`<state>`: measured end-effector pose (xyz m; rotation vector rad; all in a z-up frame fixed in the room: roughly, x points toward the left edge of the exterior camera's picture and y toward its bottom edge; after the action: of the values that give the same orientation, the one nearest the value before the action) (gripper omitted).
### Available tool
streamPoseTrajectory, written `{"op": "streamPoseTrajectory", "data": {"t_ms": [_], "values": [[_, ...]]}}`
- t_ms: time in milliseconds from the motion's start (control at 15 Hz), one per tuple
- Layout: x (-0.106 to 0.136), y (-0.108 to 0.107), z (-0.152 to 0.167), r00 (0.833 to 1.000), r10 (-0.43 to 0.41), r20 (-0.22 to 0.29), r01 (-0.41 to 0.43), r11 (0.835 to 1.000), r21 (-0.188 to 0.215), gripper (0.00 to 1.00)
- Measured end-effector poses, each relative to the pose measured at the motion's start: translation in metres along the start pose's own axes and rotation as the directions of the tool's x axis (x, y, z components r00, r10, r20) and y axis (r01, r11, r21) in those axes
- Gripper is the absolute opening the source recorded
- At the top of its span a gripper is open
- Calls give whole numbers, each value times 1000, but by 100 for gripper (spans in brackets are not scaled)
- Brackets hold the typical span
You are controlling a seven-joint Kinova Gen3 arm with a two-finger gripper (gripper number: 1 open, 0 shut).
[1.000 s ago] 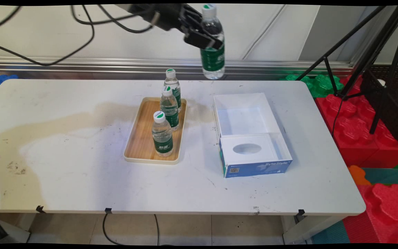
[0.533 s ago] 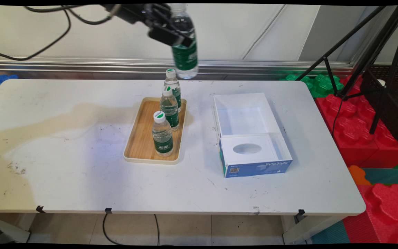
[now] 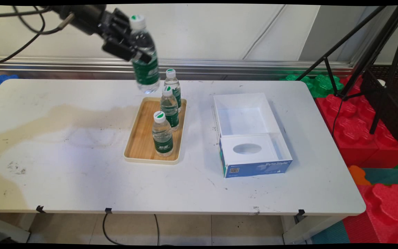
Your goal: Place the picked object on the tray
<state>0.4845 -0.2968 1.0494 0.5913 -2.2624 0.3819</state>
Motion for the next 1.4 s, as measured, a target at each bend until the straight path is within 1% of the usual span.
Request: {"op": "streamPoseTrajectory", "data": {"t_ms": [133, 333, 533, 733, 1133, 1400], "values": [[-17, 1, -6, 999, -3, 34, 3, 1000, -6, 0], [-35, 2, -7, 998, -4, 64, 5, 1000, -11, 0], [-56, 2, -2, 996, -10, 88, 11, 1000, -16, 0], [-84, 3, 9, 994, -18, 112, 21, 999, -25, 0], [-127, 7, 38, 991, -31, 129, 36, 999, -37, 0], [-147, 10, 58, 991, -40, 129, 46, 998, -40, 0]]}}
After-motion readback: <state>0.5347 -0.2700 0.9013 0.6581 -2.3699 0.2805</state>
